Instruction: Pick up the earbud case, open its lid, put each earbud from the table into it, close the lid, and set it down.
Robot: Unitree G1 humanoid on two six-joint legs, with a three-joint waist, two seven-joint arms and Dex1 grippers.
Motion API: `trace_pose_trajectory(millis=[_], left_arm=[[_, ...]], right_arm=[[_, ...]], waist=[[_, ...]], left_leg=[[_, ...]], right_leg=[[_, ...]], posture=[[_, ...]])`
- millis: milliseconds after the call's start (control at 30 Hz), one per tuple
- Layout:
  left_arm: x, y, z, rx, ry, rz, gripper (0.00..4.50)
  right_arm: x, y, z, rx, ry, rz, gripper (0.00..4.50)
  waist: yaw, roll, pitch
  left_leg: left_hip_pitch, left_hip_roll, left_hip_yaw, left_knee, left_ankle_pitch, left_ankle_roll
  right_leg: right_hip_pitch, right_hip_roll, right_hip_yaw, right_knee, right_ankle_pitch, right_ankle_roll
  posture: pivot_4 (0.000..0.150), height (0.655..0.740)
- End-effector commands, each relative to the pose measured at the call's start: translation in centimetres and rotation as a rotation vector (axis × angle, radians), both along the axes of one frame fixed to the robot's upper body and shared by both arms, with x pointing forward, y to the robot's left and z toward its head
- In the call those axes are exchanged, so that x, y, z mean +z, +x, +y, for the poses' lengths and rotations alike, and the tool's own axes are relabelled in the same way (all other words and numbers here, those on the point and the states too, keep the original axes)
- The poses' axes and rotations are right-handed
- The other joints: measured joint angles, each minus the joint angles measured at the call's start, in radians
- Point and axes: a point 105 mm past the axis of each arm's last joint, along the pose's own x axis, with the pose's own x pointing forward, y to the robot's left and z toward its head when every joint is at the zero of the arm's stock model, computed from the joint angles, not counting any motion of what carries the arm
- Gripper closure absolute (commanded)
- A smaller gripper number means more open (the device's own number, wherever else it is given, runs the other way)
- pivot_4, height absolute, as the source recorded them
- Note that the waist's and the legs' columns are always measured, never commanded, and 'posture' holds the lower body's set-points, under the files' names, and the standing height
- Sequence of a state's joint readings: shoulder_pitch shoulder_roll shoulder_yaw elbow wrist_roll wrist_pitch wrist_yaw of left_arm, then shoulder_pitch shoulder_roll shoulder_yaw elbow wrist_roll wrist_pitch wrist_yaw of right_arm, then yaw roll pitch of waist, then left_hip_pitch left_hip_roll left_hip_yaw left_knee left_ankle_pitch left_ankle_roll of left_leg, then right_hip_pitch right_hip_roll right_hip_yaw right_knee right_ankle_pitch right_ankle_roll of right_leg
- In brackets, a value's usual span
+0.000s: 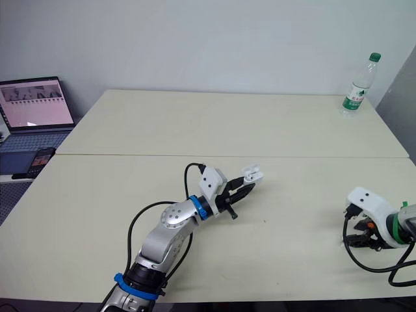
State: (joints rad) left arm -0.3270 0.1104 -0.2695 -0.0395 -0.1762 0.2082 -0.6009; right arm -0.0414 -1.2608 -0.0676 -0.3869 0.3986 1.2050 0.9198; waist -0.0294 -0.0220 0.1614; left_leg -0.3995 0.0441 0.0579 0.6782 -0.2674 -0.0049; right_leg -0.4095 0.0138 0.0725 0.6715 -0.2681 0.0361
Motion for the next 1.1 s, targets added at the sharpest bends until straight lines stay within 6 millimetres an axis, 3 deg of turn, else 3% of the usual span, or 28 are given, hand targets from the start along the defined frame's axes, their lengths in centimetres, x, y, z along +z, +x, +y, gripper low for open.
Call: trace_pose_trajectory(millis=[33, 267, 533, 667, 800, 933, 1100], left_arm=[[1.2, -0.4, -0.3, -0.018, -0.026, -0.047, 3.73], [1.1, -0.3, -0.3, -0.019, -0.022, -0.048, 3.73], [1.1, -0.4, -0.4, -0.022, -0.022, -0.050, 3.73], [1.1, -0.3, -0.4, -0.023, -0.019, -0.051, 3.73], [1.1, -0.3, -0.5, -0.025, -0.019, -0.051, 3.73], [1.1, -0.4, -0.5, -0.025, -0.020, -0.052, 3.73], [1.1, -0.4, -0.4, -0.020, -0.020, -0.051, 3.73]], right_arm=[[0.5, 0.3, 0.0, -0.046, -0.018, -0.046, 1.73], [-0.3, 0.9, -0.5, -0.155, -0.033, -0.078, 1.73], [-0.9, 0.2, -0.9, -0.183, -0.035, -0.050, 1.73], [-0.9, 0.1, -1.1, -0.185, -0.040, -0.050, 2.60], [-0.9, 0.0, -1.0, -0.172, -0.031, -0.047, 4.11], [-0.7, 0.1, -0.7, -0.125, -0.025, -0.057, 4.16], [-0.1, 0.3, 0.6, 0.221, -0.072, -0.138, 4.16]], waist=[[0.000, 0.000, 0.000], [-0.001, 0.000, 0.000], [0.000, 0.000, 0.000], [0.000, 0.000, 0.000], [0.000, -0.001, 0.000], [0.000, -0.003, 0.000], [-0.001, -0.003, 0.000]], left_leg=[[0.000, 0.000, 0.000, 0.000, 0.000, 0.000], [0.000, 0.000, 0.000, 0.000, 0.000, 0.000], [0.000, 0.000, 0.000, 0.000, 0.000, 0.000], [0.000, 0.000, 0.000, 0.000, 0.000, 0.000], [0.000, 0.000, 0.000, 0.000, 0.000, 0.000], [0.000, 0.000, 0.000, 0.000, 0.000, 0.000], [0.000, 0.000, 0.000, 0.000, 0.000, 0.000]], right_leg=[[0.000, 0.000, 0.000, 0.000, 0.000, 0.000], [0.000, 0.000, 0.000, 0.000, 0.000, 0.000], [0.000, 0.000, 0.000, 0.000, 0.000, 0.000], [0.000, 0.000, 0.000, 0.000, 0.000, 0.000], [0.000, 0.000, 0.000, 0.000, 0.000, 0.000], [0.001, 0.000, 0.000, 0.000, 0.000, 0.000], [0.000, 0.000, -0.001, -0.001, 0.000, 0.000]], posture=[[0.150, 0.7362], [0.150, 0.7362], [0.150, 0.7362], [0.150, 0.7362], [0.150, 0.7362], [0.150, 0.7362], [0.150, 0.7362]])
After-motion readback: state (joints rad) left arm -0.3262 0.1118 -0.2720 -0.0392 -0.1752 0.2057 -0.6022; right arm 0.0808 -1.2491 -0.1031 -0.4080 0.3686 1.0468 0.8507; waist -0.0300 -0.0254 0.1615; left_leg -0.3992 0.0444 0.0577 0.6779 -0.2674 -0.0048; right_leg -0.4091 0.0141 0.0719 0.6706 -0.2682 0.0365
